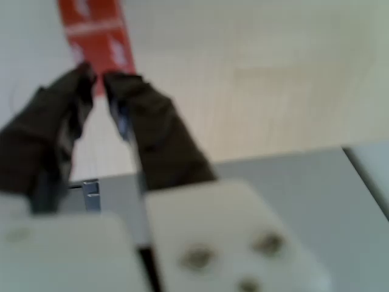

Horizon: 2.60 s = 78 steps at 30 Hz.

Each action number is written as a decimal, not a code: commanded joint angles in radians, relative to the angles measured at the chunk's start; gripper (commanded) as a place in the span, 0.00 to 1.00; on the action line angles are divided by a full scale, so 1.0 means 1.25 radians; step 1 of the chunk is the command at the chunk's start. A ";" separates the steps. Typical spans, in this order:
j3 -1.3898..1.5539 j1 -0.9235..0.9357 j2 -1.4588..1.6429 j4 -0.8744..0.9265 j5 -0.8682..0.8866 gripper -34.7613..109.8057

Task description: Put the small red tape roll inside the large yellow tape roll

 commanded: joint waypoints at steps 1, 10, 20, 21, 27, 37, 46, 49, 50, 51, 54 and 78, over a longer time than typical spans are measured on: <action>-0.034 0.017 0.032 -0.076 0.021 0.24; 0.039 -0.010 0.021 -0.253 0.040 0.24; -0.096 -0.013 -0.141 -0.157 0.036 0.24; -0.142 -0.013 -0.166 -0.119 0.036 0.24; -0.634 0.005 -0.410 0.166 0.033 0.24; -0.703 0.020 -0.427 0.209 0.021 0.24; -0.745 0.028 -0.421 0.209 0.018 0.24; -0.799 0.027 -0.434 0.209 0.018 0.24; -0.816 0.026 -0.439 0.209 0.018 0.24; -0.830 0.022 -0.441 0.209 0.020 0.24; -0.874 0.009 -0.442 0.209 0.023 0.24; -0.223 -0.058 -0.028 0.209 0.018 0.24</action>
